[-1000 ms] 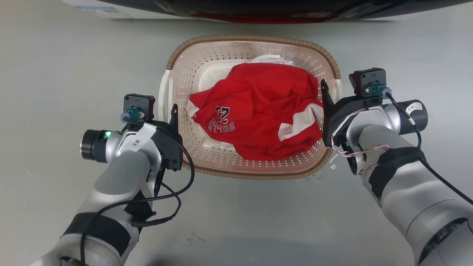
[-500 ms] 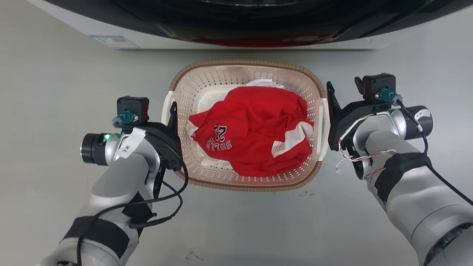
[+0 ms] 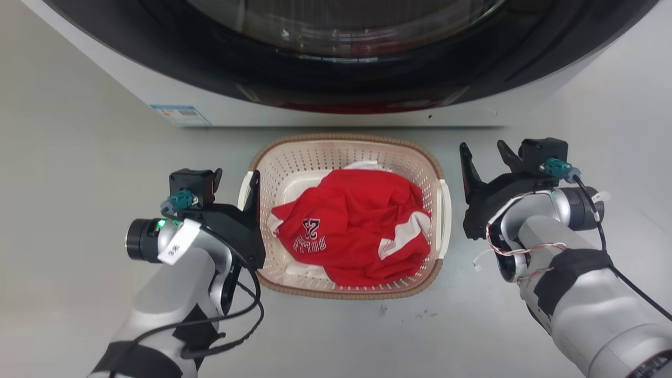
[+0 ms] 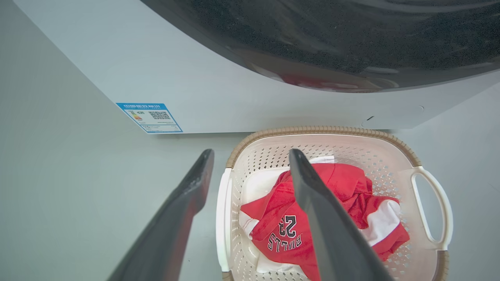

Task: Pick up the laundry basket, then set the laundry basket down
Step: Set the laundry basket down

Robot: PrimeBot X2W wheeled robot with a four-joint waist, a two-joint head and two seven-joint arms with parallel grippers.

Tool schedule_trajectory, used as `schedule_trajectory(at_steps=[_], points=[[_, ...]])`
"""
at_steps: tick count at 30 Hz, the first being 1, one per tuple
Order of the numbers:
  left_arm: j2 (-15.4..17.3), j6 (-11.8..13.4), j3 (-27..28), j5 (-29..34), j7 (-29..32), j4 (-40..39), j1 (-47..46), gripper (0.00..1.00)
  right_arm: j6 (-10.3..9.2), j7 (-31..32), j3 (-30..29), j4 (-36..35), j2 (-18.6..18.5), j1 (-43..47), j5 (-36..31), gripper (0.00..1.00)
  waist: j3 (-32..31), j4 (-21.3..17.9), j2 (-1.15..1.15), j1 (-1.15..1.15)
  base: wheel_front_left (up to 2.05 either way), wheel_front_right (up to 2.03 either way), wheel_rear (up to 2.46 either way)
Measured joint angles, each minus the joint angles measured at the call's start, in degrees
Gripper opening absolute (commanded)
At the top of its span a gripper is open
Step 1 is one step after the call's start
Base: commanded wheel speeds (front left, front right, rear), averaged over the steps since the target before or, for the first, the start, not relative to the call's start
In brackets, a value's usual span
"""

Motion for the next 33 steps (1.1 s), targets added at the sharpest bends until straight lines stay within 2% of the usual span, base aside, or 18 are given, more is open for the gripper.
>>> schedule_trajectory(at_steps=[7, 17, 27, 33], points=[[1.7, 1.9, 2.6, 1.9, 0.0, -6.4, 6.5, 1.0, -0.57, 0.0, -3.4, -6.1, -2.5, 5.8, -1.9, 1.0, -5.1, 0.0, 0.0, 0.0, 0.0, 0.0, 0.0], [4.8, 4.5, 6.9, 7.0, 0.0, -18.1, 19.1, 1.0, -1.65, 0.0, -7.9, -18.7, -5.9, 17.8, -6.9, 1.0, -12.8, -0.2, 0.0, 0.0, 0.0, 0.0, 0.0], [7.2, 5.5, 12.0, 12.3, 0.0, -31.9, 31.2, 1.0, -2.15, 0.0, -14.0, -33.7, -8.1, 30.7, -12.5, 1.0, -19.3, -0.3, 0.0, -0.01, 0.0, 0.0, 0.0], [7.8, 5.5, 15.4, 15.9, 0.0, -39.2, 37.1, 1.0, -2.15, 0.0, -20.2, -38.9, -8.1, 38.2, -17.5, 1.0, -22.1, -0.6, 0.0, 0.0, 0.0, 0.0, 0.0]])
